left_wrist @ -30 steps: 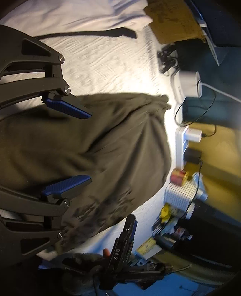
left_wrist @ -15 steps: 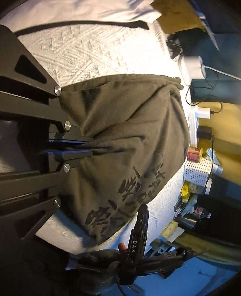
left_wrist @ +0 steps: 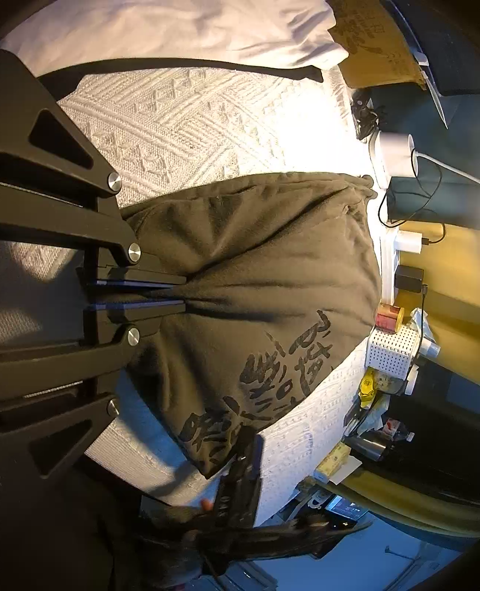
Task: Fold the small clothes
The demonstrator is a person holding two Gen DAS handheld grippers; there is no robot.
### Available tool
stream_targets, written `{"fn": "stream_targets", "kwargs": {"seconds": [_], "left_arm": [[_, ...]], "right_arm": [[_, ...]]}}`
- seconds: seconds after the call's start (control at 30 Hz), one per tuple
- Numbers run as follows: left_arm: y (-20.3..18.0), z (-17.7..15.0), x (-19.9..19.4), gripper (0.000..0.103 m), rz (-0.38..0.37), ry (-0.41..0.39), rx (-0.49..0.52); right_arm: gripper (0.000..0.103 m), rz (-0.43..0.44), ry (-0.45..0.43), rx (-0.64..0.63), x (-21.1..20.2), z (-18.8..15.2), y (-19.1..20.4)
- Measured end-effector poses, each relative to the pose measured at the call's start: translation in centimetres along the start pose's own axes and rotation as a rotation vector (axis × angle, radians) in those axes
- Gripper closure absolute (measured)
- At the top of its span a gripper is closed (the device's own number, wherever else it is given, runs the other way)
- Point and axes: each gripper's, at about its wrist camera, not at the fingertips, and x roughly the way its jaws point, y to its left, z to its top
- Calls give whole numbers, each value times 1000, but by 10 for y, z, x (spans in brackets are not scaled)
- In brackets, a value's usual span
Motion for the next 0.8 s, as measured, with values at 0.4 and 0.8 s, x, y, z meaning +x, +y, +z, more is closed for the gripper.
{"fn": "stream_targets", "kwargs": {"seconds": [0.4,0.8], "left_arm": [[0,-7,-3,64,45,-1,-29],[-20,-16,-3,42,35,1,-19]], "right_arm": [[96,36,-23,-47,-20,-31,19],[98,-30,-26,-75,-35,-39,14]]}}
